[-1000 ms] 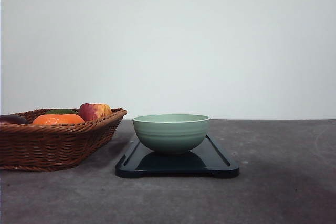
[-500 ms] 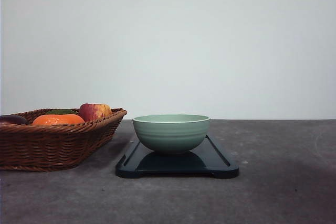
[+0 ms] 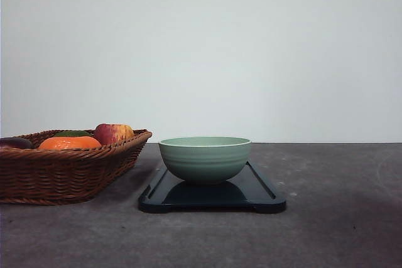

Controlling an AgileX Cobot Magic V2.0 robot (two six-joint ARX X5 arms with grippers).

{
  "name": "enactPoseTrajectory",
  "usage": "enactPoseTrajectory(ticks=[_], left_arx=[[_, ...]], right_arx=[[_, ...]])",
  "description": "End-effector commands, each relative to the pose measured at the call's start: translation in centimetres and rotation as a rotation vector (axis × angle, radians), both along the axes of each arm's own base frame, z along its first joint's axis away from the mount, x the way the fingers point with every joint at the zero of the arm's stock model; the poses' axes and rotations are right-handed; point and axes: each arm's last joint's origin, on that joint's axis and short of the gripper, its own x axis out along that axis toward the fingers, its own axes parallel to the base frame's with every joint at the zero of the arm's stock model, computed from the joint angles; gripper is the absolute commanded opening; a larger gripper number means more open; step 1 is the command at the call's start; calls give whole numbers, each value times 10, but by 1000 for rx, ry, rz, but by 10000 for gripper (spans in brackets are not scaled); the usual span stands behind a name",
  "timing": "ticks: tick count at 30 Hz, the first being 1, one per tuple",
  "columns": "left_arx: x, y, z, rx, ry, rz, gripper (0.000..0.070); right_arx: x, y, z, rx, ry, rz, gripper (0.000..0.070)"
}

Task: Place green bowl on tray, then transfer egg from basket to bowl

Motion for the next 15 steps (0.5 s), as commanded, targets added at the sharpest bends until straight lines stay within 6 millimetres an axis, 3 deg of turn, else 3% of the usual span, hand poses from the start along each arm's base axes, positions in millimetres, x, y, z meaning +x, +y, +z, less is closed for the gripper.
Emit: enactPoseTrajectory(ticks=[1, 15], left_arx=[[1, 0, -7, -3, 23, 6, 0], [1, 0, -7, -3, 23, 6, 0]], right_arx=[[0, 0, -1, 11, 0, -2, 15], [0, 0, -1, 11, 0, -2, 15]])
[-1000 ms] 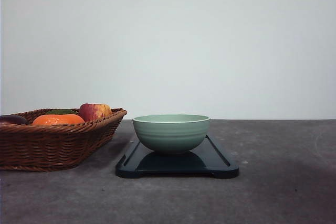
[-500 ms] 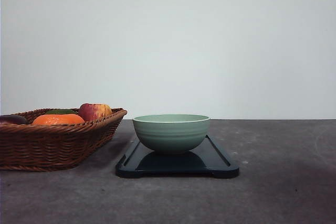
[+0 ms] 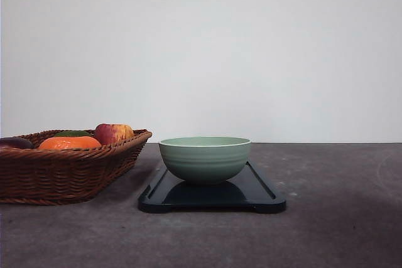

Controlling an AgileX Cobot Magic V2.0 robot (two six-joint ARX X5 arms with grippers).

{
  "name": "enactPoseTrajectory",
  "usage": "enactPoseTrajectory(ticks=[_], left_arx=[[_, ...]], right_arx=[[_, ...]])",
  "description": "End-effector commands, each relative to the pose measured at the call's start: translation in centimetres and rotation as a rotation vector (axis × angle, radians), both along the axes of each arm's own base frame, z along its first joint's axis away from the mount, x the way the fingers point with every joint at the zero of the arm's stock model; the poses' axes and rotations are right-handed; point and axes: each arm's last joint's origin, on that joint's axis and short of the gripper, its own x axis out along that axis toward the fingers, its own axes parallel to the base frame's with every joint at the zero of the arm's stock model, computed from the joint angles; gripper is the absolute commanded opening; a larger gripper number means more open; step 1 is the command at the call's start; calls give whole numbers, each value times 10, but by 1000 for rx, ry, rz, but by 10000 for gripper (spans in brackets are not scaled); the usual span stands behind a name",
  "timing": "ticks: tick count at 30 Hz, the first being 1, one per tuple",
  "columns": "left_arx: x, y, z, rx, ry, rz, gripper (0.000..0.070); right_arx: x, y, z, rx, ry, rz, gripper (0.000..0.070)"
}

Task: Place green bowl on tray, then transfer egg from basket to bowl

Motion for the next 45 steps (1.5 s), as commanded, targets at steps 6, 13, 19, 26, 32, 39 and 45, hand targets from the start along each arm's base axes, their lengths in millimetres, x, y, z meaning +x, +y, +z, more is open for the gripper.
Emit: enactPoseTrajectory(ticks=[6, 13, 19, 26, 32, 39, 45], left_arx=[[1, 0, -7, -3, 23, 6, 0], [1, 0, -7, -3, 23, 6, 0], [1, 0, -7, -3, 23, 6, 0], [1, 0, -7, -3, 23, 6, 0], [1, 0, -7, -3, 23, 6, 0], [1, 0, -7, -3, 23, 6, 0], [1, 0, -7, -3, 23, 6, 0]], right_arx=[[0, 0, -1, 11, -1, -2, 15], [0, 0, -1, 11, 0, -2, 15], [0, 0, -1, 11, 0, -2, 15], [0, 0, -1, 11, 0, -2, 15], [0, 0, -1, 11, 0, -2, 15], [0, 0, -1, 11, 0, -2, 15], [0, 0, -1, 11, 0, -2, 15]])
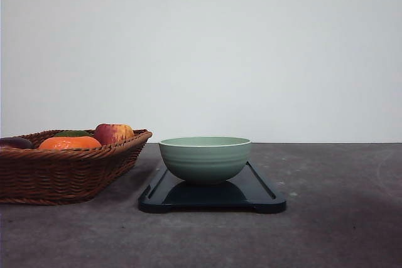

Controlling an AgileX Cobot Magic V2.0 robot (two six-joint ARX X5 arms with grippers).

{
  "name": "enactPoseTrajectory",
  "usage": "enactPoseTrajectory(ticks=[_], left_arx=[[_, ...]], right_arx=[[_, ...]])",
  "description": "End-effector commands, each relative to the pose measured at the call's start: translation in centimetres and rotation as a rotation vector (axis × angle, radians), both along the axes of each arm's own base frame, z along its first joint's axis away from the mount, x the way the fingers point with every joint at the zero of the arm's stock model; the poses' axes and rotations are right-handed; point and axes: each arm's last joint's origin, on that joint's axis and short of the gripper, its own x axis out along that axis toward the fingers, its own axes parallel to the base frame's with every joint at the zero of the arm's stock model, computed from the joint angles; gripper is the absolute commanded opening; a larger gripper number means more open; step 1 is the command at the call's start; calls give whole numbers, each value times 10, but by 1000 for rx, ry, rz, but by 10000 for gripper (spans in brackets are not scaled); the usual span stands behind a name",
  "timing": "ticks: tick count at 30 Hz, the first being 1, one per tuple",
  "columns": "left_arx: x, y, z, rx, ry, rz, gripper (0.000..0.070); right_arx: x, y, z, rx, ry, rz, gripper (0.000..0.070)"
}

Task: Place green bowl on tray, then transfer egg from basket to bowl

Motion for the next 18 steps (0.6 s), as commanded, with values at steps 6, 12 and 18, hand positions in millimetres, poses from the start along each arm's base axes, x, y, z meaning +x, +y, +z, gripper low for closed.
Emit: enactPoseTrajectory(ticks=[6, 12, 18], left_arx=[[1, 0, -7, -3, 23, 6, 0], [1, 0, -7, -3, 23, 6, 0], [1, 0, -7, -3, 23, 6, 0]], right_arx=[[0, 0, -1, 11, 0, -2, 15], [0, 0, -1, 11, 0, -2, 15], [0, 0, -1, 11, 0, -2, 15]])
